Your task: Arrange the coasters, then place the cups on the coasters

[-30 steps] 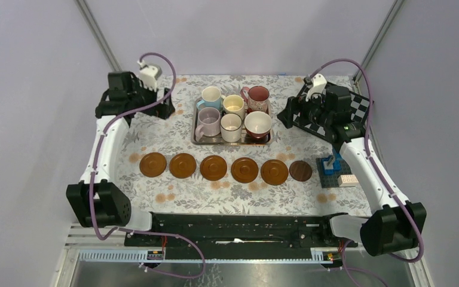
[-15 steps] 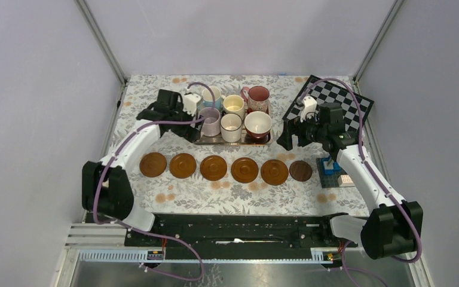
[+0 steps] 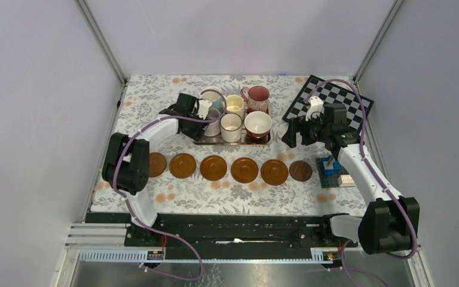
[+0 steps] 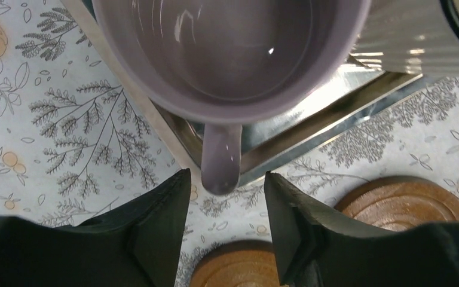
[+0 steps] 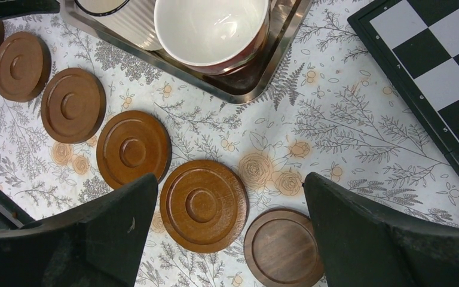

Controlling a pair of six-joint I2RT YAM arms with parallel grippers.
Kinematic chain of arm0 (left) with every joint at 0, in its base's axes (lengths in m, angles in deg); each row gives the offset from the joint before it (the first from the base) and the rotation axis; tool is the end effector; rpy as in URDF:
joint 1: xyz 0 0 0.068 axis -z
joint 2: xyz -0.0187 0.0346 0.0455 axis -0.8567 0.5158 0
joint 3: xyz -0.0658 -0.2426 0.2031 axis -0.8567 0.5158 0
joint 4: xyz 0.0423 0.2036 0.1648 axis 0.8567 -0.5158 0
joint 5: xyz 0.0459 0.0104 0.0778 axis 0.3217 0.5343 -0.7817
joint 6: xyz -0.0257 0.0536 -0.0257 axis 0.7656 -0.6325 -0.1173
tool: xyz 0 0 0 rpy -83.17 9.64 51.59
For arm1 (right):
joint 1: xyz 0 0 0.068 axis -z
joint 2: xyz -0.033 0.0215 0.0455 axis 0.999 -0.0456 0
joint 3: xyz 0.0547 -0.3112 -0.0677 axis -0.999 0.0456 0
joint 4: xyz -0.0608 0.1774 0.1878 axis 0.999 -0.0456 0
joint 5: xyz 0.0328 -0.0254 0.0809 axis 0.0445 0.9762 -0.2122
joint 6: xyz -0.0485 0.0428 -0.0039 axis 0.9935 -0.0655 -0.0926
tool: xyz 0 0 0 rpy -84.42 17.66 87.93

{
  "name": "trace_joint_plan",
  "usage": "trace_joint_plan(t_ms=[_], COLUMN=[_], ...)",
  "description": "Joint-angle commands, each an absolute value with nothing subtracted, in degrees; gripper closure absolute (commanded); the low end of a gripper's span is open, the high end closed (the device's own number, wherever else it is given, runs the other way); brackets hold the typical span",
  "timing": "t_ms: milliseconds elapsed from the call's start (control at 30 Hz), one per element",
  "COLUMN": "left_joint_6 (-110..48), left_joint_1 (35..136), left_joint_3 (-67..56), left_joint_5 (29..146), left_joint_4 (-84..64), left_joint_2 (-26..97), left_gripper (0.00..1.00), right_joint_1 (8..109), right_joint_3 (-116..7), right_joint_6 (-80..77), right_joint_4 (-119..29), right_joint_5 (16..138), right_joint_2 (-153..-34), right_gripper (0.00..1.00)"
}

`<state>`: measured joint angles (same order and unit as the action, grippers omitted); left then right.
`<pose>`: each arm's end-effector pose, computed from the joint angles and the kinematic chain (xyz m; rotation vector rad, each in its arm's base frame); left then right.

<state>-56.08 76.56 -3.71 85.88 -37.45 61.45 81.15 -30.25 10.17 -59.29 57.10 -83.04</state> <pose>0.3750 -0.1253 0.2413 0.7371 2.4493 -0.1750 0.2646 0.0524 0.3190 -0.4756 2.0873 0.5335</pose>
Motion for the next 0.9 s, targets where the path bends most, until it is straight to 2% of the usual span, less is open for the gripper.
trace_joint_plan(t_ms=[0, 200, 500, 867], left_joint_6=[-54.08, -53.0, -52.9, -51.31], left_joint_1=[76.88, 77.14, 77.23, 77.23], left_joint_3=[-7.03, -7.52, -6.49, -8.11], left_joint_5=[85.14, 85.63, 84.78, 85.32], left_joint_4=[-31.8, -28.74, -25.55, -26.62], left_joint_2=[63.45, 65.98, 67.84, 68.93], left_gripper=[0.47, 0.53, 0.66, 0.91], right_joint_1=[81.5, 81.67, 81.74, 81.85], right_joint_3=[-29.9, -29.88, -29.44, -29.27], right_joint_6=[9.91, 9.91, 10.12, 10.34], right_joint_4=[-56.77, -56.63, -56.23, -56.17], right_joint_5=[58.27, 58.27, 58.75, 58.94], right_joint_2=[-82.33, -82.69, -82.85, -82.97], right_gripper=[0.0, 0.01, 0.0, 0.0])
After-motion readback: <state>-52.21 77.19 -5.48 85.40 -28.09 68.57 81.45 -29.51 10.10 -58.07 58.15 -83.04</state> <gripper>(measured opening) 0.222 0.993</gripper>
